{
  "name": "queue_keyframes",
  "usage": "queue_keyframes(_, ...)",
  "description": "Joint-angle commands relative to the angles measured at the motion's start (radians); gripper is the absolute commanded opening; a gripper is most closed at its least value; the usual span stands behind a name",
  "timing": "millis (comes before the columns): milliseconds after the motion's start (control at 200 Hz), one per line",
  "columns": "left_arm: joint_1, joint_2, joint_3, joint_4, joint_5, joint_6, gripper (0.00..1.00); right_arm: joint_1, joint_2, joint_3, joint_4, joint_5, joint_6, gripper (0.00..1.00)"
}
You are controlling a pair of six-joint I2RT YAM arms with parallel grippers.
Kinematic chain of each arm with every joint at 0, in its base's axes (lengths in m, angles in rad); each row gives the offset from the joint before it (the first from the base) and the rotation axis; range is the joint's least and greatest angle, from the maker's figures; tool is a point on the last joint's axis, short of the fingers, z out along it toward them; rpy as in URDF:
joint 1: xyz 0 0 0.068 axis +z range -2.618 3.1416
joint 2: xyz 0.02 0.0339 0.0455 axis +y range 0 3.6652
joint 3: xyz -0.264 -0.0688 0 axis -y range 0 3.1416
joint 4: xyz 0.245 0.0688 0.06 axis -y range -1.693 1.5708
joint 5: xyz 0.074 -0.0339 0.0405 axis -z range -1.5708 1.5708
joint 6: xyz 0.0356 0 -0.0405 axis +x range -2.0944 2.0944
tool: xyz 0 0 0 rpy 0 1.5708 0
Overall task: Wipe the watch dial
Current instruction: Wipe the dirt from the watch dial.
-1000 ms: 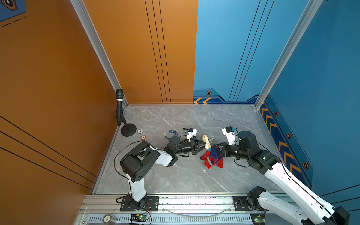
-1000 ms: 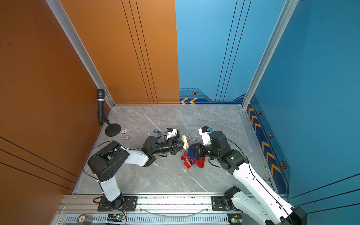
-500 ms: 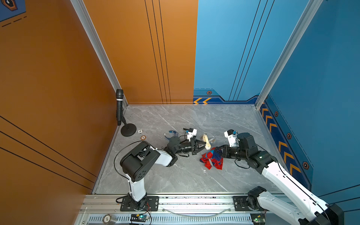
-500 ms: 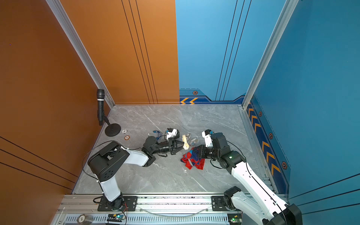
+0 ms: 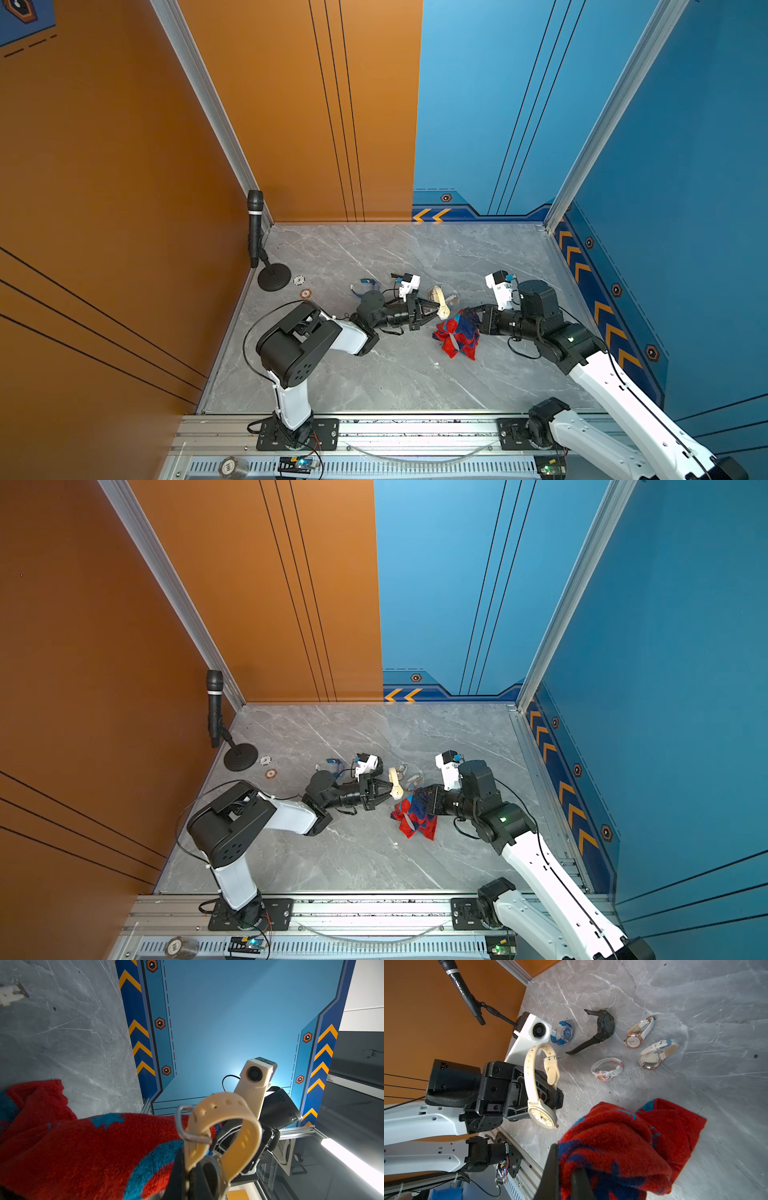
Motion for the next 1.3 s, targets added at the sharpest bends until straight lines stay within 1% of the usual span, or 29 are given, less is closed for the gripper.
queue_keyframes(0,0.002,-0.007,-0.010,0.032,0.006,0.017,0.00,0.026,0.002,0.026,0.046,-0.006,0.018,0.00)
queue_keyframes(175,0.003,-0.008,-0.013,0.032,-0.001,0.018,0.00,0.079,0.019,0.050,0.066,0.003,0.031,0.00)
queue_keyframes(335,0.003,0.000,-0.010,0.032,-0.003,0.019,0.00,0.135,0.032,0.065,0.081,0.036,0.035,0.00)
queue_keyframes(671,-0.005,-0.007,-0.019,0.032,0.001,0.024,0.00,0.138,0.120,0.049,0.156,0.033,0.040,0.00)
queue_keyframes(821,-0.010,-0.012,-0.012,0.032,-0.001,0.021,0.00,0.140,0.147,0.014,0.173,0.025,0.038,0.00)
queue_keyframes(981,-0.009,-0.007,-0.007,0.033,-0.006,0.022,0.00,0.147,0.132,-0.037,0.175,0.028,0.049,0.00)
queue_keyframes(1157,-0.002,-0.007,-0.002,0.033,-0.009,0.019,0.00,0.152,0.085,-0.093,0.145,0.054,0.048,0.00)
queue_keyframes(1297,0.005,-0.013,-0.006,0.032,-0.009,0.020,0.00,0.126,0.045,-0.104,0.091,0.058,0.024,0.00)
